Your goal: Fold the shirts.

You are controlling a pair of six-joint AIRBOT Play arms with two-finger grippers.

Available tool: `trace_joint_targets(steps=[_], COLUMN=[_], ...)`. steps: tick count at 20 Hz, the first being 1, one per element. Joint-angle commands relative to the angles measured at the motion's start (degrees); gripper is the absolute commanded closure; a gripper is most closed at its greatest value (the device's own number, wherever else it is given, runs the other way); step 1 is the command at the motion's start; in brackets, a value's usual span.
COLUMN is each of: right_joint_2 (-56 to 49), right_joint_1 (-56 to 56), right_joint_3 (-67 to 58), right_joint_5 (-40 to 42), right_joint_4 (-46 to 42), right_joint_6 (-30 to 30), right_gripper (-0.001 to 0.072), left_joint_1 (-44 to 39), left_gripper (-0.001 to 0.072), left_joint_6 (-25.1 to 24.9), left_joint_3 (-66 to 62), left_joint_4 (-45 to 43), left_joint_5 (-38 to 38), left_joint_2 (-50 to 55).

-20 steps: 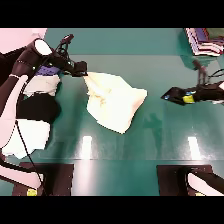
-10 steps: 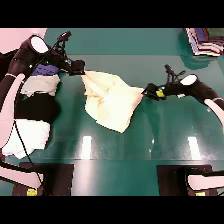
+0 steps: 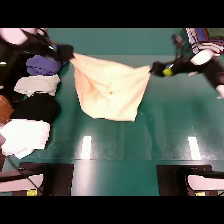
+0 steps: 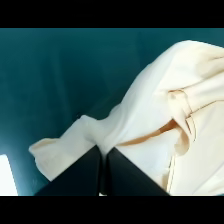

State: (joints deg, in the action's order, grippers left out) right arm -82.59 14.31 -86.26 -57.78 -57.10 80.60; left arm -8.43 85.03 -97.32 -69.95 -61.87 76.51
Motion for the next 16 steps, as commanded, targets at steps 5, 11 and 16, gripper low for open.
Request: trace_joint_targets(steps=[5,11,16], right_joint_2=[21.1,30.0,25.2], right_joint_1=[-2.4,-2.4,-2.4], right_joint_3=[-16.7,-18.0,-18.0], right_joint_5=[-16.7,-16.2,-24.2], right_joint_4=[-4.5,-4.5,-4.2], right_joint_6=[-0.1,0.8,7.2], right_gripper=[0.0699,0.0699,0.0699], left_joint_1=[0.0,0.0,0.0], left_gripper=[0.068,0.0681,0.0681], left_joint_6=[0.1,0.7,0.5], left_joint_3=[-6.5,-12.4,-12.3], left_joint_4=[-1.6,1.4,-0.1], left_joint_5=[1.0,0.0,-6.3], left_joint_2=[-26.0,-32.5,-27.3])
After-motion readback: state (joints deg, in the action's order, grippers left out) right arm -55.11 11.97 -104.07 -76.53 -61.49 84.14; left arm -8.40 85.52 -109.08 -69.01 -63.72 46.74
